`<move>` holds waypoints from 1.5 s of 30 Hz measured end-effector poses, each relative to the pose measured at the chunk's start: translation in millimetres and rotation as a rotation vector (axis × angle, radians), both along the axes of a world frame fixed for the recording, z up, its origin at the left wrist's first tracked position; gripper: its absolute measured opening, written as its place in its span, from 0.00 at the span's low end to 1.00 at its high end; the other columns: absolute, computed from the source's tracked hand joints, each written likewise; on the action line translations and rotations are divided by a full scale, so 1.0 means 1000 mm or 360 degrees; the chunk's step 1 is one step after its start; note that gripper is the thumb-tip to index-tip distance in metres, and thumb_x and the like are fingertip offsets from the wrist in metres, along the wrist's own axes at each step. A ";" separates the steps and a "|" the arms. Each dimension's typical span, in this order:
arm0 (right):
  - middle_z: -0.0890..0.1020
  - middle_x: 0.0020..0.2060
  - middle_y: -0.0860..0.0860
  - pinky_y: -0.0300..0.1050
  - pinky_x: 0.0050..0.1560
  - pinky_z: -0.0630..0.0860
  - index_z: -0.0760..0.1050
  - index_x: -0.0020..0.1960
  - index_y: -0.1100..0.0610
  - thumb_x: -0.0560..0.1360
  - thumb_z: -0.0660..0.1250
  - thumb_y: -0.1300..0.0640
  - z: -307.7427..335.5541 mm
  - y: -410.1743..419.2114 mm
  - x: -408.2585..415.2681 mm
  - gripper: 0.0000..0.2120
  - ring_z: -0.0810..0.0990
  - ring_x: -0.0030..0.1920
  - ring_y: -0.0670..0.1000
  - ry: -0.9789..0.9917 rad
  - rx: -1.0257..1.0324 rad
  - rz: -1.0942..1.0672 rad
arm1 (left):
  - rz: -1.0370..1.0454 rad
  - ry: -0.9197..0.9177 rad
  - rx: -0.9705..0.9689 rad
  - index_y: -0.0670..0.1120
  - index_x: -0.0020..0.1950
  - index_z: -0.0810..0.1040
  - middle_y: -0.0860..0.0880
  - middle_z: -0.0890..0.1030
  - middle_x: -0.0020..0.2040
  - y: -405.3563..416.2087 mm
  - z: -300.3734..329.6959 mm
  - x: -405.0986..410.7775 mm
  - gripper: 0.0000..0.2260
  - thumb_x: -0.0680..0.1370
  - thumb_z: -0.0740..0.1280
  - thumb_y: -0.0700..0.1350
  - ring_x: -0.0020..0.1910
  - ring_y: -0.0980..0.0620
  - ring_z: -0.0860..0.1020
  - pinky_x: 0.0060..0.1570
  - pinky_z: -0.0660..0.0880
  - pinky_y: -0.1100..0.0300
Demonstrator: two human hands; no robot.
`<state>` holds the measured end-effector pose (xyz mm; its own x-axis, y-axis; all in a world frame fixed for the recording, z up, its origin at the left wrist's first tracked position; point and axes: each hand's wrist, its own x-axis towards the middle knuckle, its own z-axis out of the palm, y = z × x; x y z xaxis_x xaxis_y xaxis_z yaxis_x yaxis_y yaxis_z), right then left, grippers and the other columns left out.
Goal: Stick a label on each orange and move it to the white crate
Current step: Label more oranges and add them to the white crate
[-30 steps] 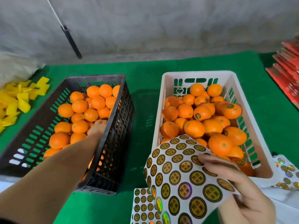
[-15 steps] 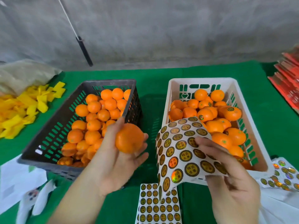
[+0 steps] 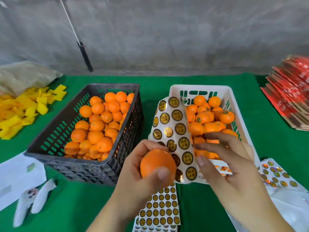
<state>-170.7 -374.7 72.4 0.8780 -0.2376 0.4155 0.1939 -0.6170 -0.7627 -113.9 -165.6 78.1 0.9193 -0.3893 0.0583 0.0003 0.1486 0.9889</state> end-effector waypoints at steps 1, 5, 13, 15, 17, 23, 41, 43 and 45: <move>0.76 0.63 0.38 0.36 0.65 0.67 0.82 0.57 0.38 0.76 0.67 0.38 0.000 0.003 0.000 0.12 0.74 0.66 0.52 -0.0071 -0.0090 -0.0024 | -0.0006 -0.0152 0.0079 0.52 0.54 0.80 0.52 0.84 0.50 0.000 0.002 -0.004 0.29 0.63 0.80 0.68 0.45 0.50 0.84 0.40 0.81 0.57; 0.76 0.61 0.46 0.34 0.65 0.67 0.77 0.67 0.43 0.77 0.71 0.47 0.011 0.014 -0.004 0.18 0.77 0.59 0.56 -0.0423 -0.0477 0.0016 | -0.0143 -0.0451 0.0256 0.50 0.59 0.77 0.52 0.84 0.53 0.003 0.003 -0.016 0.24 0.69 0.81 0.55 0.44 0.53 0.84 0.41 0.79 0.64; 0.82 0.49 0.41 0.23 0.51 0.70 0.85 0.52 0.53 0.75 0.74 0.47 0.013 0.011 -0.008 0.11 0.79 0.51 0.34 -0.0233 -0.0185 0.0073 | -0.0307 -0.0482 0.0251 0.52 0.65 0.71 0.54 0.80 0.61 0.005 -0.003 -0.021 0.26 0.72 0.81 0.46 0.52 0.48 0.84 0.44 0.80 0.61; 0.82 0.48 0.40 0.22 0.50 0.69 0.84 0.50 0.52 0.73 0.76 0.46 0.013 0.009 -0.008 0.11 0.79 0.50 0.33 -0.0205 -0.0175 0.0056 | -0.0338 -0.0454 0.0171 0.50 0.69 0.65 0.49 0.79 0.65 0.002 -0.004 -0.021 0.32 0.73 0.80 0.43 0.54 0.43 0.84 0.46 0.82 0.57; 0.83 0.47 0.39 0.23 0.49 0.69 0.84 0.49 0.50 0.73 0.74 0.43 0.014 0.009 -0.007 0.13 0.80 0.49 0.34 -0.0184 -0.0159 0.0076 | -0.0380 -0.0437 0.0090 0.53 0.72 0.61 0.45 0.78 0.68 0.001 -0.006 -0.020 0.37 0.73 0.80 0.41 0.57 0.40 0.84 0.48 0.82 0.53; 0.82 0.38 0.44 0.28 0.39 0.70 0.84 0.43 0.44 0.77 0.76 0.51 0.012 -0.006 -0.003 0.05 0.79 0.38 0.44 0.0034 0.0301 0.0303 | -0.0436 -0.0442 0.0192 0.58 0.79 0.55 0.46 0.79 0.69 0.005 -0.003 -0.013 0.45 0.73 0.81 0.41 0.55 0.38 0.85 0.47 0.84 0.49; 0.78 0.32 0.56 0.36 0.34 0.70 0.87 0.44 0.44 0.73 0.72 0.48 0.001 -0.014 -0.005 0.05 0.73 0.31 0.49 0.0198 0.0696 0.0295 | -0.0519 -0.0375 0.0328 0.60 0.81 0.52 0.48 0.79 0.68 0.000 -0.014 -0.011 0.48 0.73 0.81 0.43 0.55 0.40 0.85 0.48 0.84 0.51; 0.82 0.35 0.50 0.37 0.35 0.73 0.86 0.47 0.39 0.76 0.75 0.45 0.001 -0.011 -0.008 0.02 0.77 0.34 0.49 -0.0033 0.0621 0.0098 | -0.0478 -0.0319 0.0345 0.63 0.80 0.52 0.55 0.78 0.69 -0.003 -0.014 -0.011 0.48 0.73 0.82 0.46 0.58 0.45 0.84 0.49 0.84 0.55; 0.85 0.44 0.43 0.30 0.44 0.74 0.84 0.51 0.39 0.78 0.74 0.48 0.001 -0.004 -0.012 0.04 0.81 0.42 0.43 -0.0282 0.0297 -0.0026 | -0.0445 -0.0316 0.0380 0.65 0.79 0.53 0.62 0.77 0.68 -0.005 -0.015 -0.010 0.47 0.72 0.82 0.49 0.62 0.53 0.82 0.51 0.82 0.62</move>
<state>-183.0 -378.5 73.1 0.7910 -0.3378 0.5101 0.3258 -0.4731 -0.8186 -124.4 -170.9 63.5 0.7564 -0.6462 0.1016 -0.1861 -0.0637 0.9805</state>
